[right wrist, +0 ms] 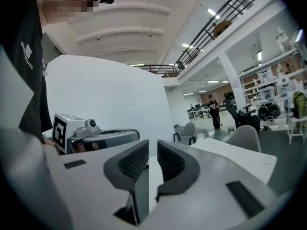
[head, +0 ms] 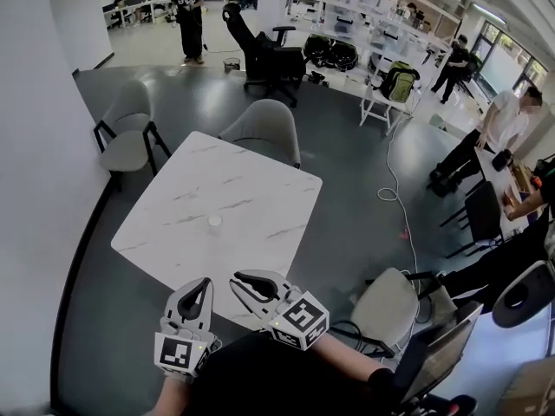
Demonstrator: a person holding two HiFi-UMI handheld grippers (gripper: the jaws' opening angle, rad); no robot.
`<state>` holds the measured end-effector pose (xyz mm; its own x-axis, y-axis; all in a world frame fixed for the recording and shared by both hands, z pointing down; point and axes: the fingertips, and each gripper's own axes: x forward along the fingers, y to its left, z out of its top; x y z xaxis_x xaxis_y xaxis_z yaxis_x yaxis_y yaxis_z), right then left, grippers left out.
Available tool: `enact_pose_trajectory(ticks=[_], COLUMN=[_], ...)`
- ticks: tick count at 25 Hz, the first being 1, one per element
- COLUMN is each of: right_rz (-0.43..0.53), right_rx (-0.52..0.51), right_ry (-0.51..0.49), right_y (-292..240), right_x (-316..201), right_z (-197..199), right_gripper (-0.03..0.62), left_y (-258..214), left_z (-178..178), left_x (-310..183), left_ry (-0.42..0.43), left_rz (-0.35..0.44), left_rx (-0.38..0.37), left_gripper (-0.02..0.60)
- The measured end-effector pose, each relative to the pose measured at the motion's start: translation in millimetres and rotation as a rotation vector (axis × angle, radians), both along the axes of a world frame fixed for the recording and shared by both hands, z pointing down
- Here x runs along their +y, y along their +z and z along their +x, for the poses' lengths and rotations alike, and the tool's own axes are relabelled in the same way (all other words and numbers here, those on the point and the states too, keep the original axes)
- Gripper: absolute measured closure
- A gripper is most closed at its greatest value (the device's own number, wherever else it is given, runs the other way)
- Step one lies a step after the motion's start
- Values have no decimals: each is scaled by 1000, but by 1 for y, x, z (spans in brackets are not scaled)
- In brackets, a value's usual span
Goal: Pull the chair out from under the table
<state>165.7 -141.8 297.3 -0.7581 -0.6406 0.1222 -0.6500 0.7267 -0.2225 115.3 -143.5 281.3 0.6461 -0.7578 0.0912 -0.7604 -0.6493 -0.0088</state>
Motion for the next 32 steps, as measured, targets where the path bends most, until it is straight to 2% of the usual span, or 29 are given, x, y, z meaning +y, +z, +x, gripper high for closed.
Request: enact_pose_trajectory(ticks=[4,9,16,20,23,32], right_rz=[31,109,110,92,93,90], right_rx=[-6,31,52,63,50,44], right_ry=[20,-5,-44,5,-3,-9], right_y=[-4,-11,-4,-6,-3,0], right_x=[-7,-2,3,-5,-4,-10], right_z=[5,3,0,9,10,17], right_gripper=[534,536,537,537,537,537], left_y=[5,18,26,25,25,32], left_z=[8,16,18,21,21,24], left_x=[-4,-2,-4,-8,-10,-14], left_ry=[39,56,44,47,51,43], left_rz=[-22,-48,-45,-75,-105,-134], left_rx=[23,-51,-93,-18,25,29], left_gripper=[577,577,577,577,577,577])
